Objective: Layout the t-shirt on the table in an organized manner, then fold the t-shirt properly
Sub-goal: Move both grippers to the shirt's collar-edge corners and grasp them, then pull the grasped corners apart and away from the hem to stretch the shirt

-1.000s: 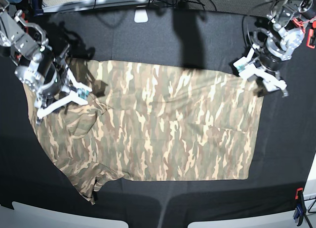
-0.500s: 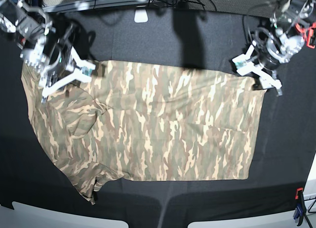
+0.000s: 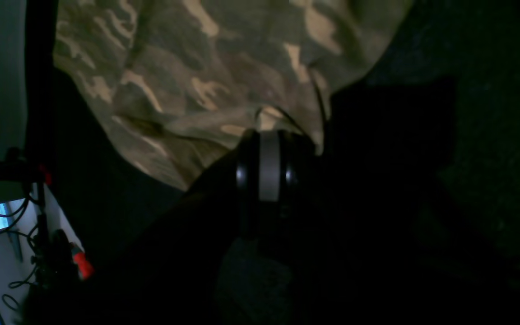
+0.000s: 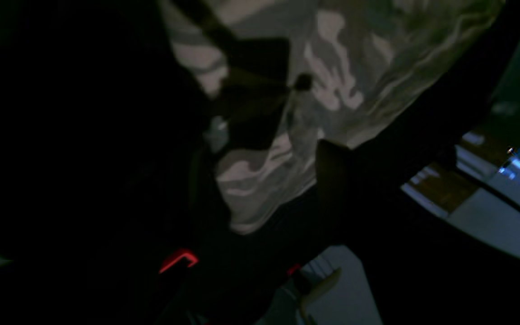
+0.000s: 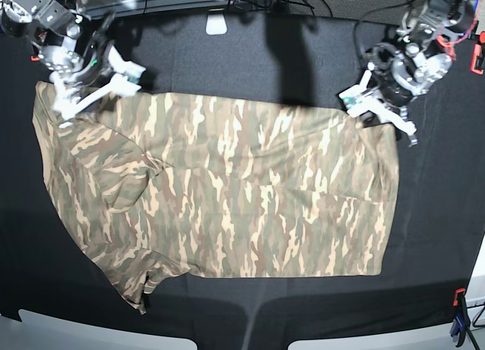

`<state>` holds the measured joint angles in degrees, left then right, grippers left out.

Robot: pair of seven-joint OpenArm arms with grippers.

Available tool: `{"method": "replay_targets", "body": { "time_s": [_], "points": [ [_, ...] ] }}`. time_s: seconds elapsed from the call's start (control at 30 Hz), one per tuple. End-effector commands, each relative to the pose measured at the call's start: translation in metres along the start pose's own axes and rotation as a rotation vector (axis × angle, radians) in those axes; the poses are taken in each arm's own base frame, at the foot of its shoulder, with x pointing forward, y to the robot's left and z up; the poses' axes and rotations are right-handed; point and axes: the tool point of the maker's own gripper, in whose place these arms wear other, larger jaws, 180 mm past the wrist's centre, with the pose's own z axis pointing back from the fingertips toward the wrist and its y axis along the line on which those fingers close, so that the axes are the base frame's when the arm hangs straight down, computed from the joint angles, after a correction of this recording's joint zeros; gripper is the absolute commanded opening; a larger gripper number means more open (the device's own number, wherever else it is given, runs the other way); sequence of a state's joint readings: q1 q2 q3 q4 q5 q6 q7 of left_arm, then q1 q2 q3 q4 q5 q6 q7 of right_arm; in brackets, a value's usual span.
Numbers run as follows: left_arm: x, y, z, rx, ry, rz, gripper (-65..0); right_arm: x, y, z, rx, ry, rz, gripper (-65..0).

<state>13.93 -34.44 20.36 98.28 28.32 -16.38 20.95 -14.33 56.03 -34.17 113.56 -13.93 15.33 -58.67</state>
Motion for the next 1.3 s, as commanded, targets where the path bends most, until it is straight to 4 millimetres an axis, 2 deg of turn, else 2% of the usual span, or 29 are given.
{"method": "replay_targets", "body": {
  "time_s": [0.0,0.2,0.43,0.47,0.6,0.7,0.77,0.97,1.07,1.17,1.27],
  "points": [
    [0.0,0.013,0.002,0.034,-0.001,-0.01,-65.0,-0.01,-0.009,-0.001,-0.029,0.03,0.009,-29.9],
    [-0.007,0.013,0.002,0.035,0.034,-0.011,-65.0,-0.038,0.002,-0.021,0.008,0.121,0.02,-30.1],
    [-0.006,0.023,0.002,0.086,0.032,0.007,-65.0,-0.061,-0.014,-0.021,-0.042,0.168,0.077,-30.2],
    [-0.006,0.023,0.002,0.086,0.032,0.007,-65.0,-0.063,-0.014,-0.022,-0.036,0.164,0.079,-31.9],
    [-0.006,0.023,0.002,0.086,0.032,0.007,-65.0,-0.07,-0.01,-0.028,-0.017,0.163,0.081,-45.9],
    [-0.006,0.023,0.002,0.086,0.032,0.007,-65.0,-0.069,-0.008,-0.031,-0.011,0.147,0.081,-49.8],
    [-0.006,0.023,0.002,0.086,0.032,0.007,-65.0,-0.065,-0.007,-0.032,-0.005,0.131,0.077,-49.8],
    [-0.006,0.023,0.002,0.086,0.032,0.007,-65.0,-0.06,0.016,-0.031,0.119,0.1,0.065,-48.5],
    [-0.006,0.023,0.002,0.086,0.031,0.007,-65.0,-0.057,0.008,-0.036,0.076,0.068,0.081,-44.8],
    [-0.006,0.023,0.002,0.086,0.032,0.008,-65.0,-0.064,-0.003,-0.044,0.004,0.089,0.066,-44.7],
    [-0.006,0.023,0.002,0.086,0.031,0.008,-65.0,-0.067,0.003,-0.05,0.016,0.106,0.044,-44.7]
  ]
}}
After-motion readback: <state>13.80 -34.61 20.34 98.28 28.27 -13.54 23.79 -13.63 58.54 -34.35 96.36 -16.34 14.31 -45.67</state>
